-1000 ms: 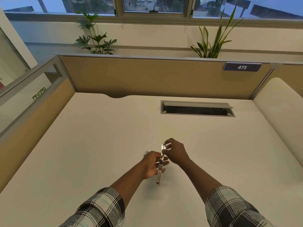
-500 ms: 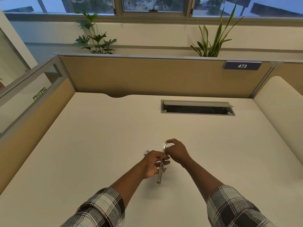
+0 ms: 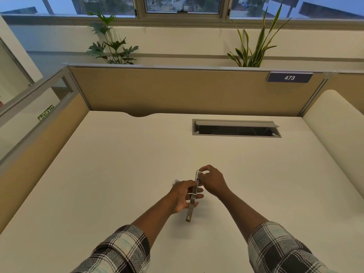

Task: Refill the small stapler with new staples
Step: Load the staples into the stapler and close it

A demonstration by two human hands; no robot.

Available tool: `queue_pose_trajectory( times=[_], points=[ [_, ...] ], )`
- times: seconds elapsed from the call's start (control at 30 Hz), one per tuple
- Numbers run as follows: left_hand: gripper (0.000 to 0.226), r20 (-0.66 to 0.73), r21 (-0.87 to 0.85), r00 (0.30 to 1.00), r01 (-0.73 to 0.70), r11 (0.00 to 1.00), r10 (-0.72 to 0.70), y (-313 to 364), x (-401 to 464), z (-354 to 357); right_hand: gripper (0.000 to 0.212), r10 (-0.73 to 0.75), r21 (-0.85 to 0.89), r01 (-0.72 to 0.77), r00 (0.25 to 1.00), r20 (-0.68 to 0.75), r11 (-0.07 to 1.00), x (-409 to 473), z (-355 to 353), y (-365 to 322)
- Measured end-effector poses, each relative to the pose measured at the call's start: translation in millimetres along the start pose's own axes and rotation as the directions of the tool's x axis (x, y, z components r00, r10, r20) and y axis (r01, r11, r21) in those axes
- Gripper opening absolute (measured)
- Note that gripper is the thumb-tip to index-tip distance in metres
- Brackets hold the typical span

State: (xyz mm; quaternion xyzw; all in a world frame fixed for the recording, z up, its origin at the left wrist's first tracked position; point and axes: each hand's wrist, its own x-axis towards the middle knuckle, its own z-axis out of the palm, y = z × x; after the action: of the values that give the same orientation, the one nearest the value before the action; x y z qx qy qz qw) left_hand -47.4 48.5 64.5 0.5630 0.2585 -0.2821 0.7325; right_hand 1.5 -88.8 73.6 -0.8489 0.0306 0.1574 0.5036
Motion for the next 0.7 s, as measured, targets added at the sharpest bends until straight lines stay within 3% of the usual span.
queue_pose_trajectory(
  times=[0.33, 0.7],
  points=[
    [0.029, -0.032, 0.009, 0.999, -0.017, 1.000, 0.017, 0.6, 2.3, 2.1, 0.012, 0.011, 0.032, -0.011, 1.000, -0.007, 0.999, 4.9, 0.8, 4.4],
    [0.019, -0.057, -0.273, 0.998, -0.034, 0.961, 0.019, 4.4, 3.6, 0.2, 0.058, -0.086, 0.104, 0.065, 0.975, 0.206, 0.992, 0.2, -6.7, 8.4]
  ],
)
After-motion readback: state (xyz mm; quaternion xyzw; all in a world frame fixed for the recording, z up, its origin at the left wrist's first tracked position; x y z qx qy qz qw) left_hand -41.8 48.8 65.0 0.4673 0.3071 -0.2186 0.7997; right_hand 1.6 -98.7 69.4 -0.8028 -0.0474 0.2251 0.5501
